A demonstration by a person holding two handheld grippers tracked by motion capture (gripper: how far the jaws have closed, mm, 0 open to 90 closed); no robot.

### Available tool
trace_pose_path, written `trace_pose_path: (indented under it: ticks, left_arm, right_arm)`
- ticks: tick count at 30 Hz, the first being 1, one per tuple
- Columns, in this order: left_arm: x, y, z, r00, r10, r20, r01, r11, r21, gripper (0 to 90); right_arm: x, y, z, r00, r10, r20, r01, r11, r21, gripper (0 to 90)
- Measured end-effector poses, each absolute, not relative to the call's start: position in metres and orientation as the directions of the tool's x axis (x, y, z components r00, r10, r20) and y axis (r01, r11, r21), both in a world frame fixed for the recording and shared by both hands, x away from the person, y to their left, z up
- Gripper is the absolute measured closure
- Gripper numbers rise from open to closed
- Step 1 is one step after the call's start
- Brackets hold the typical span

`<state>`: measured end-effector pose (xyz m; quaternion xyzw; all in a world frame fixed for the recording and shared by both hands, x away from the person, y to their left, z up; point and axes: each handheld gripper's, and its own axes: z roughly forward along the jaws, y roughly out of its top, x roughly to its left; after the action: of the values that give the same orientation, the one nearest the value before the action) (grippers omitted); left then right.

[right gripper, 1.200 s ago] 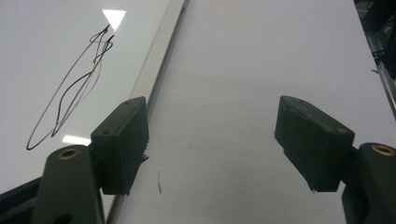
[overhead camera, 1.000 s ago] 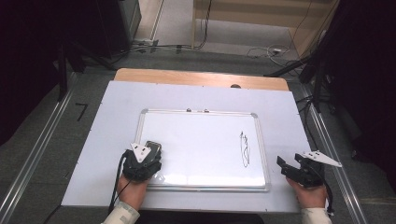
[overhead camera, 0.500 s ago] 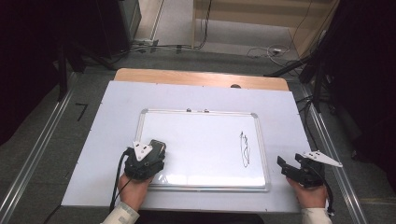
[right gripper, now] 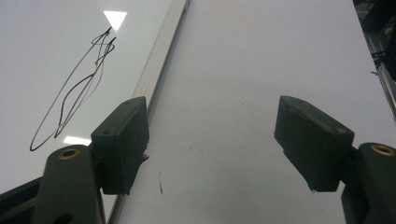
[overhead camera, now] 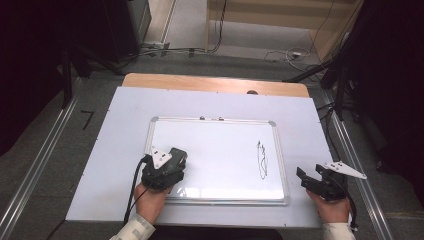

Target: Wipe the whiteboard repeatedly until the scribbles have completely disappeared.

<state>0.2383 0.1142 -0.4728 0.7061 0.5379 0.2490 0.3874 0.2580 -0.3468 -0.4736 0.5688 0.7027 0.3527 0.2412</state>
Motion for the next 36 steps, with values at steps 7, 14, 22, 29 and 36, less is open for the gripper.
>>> trace_pose_path:
  ticks: [7, 14, 22, 29, 36]
  left_arm:
    - [0.246, 0.099, -0.47, 0.329, 0.942, -0.074, 0.563, -0.133, 0.816, 40.7]
    - [0.255, 0.077, -0.47, 0.373, 0.924, -0.085, 0.563, -0.153, 0.812, 40.8]
    - [0.264, 0.061, -0.468, 0.403, 0.911, -0.093, 0.564, -0.167, 0.808, 40.8]
    - [0.273, 0.048, -0.468, 0.427, 0.898, -0.101, 0.568, -0.179, 0.803, 40.9]
    - [0.281, 0.027, -0.466, 0.467, 0.878, -0.107, 0.565, -0.203, 0.799, 40.9]
  right_arm:
    - [0.258, -0.346, -0.474, -0.24, 0.969, 0.064, 0.628, 0.105, 0.771, 24.8]
    - [0.258, -0.346, -0.474, -0.241, 0.968, 0.062, 0.629, 0.108, 0.77, 24.8]
    - [0.258, -0.346, -0.474, -0.242, 0.968, 0.064, 0.629, 0.107, 0.77, 24.8]
    - [0.258, -0.346, -0.473, -0.242, 0.968, 0.066, 0.631, 0.105, 0.769, 24.8]
    - [0.258, -0.346, -0.473, -0.244, 0.968, 0.065, 0.63, 0.107, 0.769, 24.8]
